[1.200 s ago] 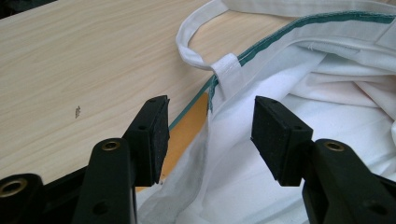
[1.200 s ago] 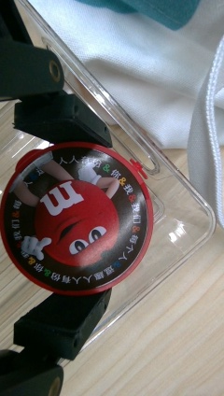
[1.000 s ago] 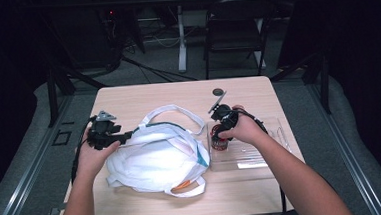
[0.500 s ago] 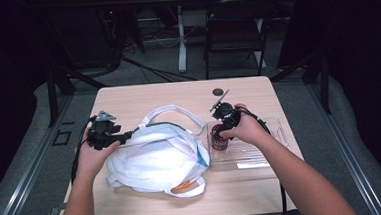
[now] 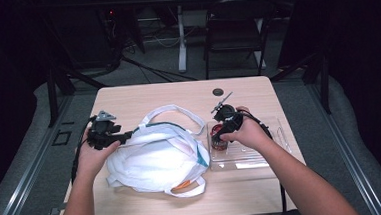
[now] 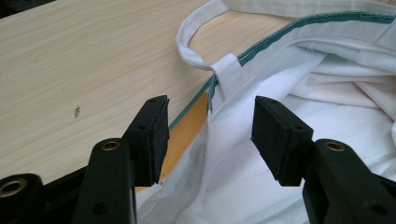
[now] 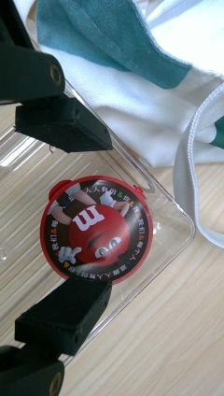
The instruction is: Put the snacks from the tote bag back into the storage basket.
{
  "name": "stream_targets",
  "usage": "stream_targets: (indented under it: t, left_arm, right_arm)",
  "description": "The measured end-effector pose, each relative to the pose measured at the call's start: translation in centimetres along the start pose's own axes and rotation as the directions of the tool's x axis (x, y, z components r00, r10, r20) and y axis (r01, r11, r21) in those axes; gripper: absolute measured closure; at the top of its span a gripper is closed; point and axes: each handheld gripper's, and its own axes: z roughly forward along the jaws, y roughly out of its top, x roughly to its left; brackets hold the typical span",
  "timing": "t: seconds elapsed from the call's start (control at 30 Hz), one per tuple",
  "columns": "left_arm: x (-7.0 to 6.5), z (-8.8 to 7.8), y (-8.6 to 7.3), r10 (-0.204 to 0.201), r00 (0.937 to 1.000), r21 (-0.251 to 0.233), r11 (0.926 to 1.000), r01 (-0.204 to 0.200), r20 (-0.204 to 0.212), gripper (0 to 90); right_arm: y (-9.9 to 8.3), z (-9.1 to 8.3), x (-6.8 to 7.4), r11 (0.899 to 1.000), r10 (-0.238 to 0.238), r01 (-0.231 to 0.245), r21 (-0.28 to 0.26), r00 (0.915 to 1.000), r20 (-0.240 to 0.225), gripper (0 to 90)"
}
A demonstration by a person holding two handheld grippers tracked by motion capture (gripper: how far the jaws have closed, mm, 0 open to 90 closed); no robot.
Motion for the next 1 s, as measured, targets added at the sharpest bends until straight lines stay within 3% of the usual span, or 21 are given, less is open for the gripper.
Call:
stream_targets:
  t: [0.57,0.63,0.7,0.77,0.8,1.0]
  left_arm:
    - [0.2,-0.4,-0.2,-0.006,1.0,-0.002,1.0,0.006,-0.004,46.5]
    - [0.2,-0.4,-0.2,-0.006,1.0,0.0,1.0,0.006,-0.005,46.6]
    - [0.1,-0.3,-0.3,-0.012,0.9999,-0.009,0.9999,0.012,-0.011,46.5]
    - [0.2,-0.4,-0.4,-0.01,0.9999,-0.004,0.9999,0.01,-0.011,46.5]
    - [0.2,-0.4,-0.4,-0.012,0.9998,-0.009,0.9999,0.012,-0.016,46.5]
    - [0.2,-0.5,-0.5,-0.007,0.9999,0.003,1.0,0.007,-0.011,46.5]
  right_arm:
    - [-1.8,-0.5,-0.6,0.992,0.09,-0.091,-0.083,0.9957,-0.024,28.1]
    - [-1.9,-0.5,-0.7,0.995,0.076,-0.077,-0.069,0.997,-0.015,28.0]
    - [-2.0,-0.3,-0.6,0.988,0.109,-0.111,-0.107,0.9938,-0.024,28.0]
    - [-2.1,-0.4,-0.9,0.993,0.089,-0.09,-0.08,0.9958,-0.022,27.9]
    - [-2.2,-0.2,-0.9,0.99,0.102,-0.105,-0.095,0.9943,-0.03,27.9]
    - [-2.7,0.5,-1.0,0.993,0.094,-0.095,-0.068,0.9953,-0.023,27.9]
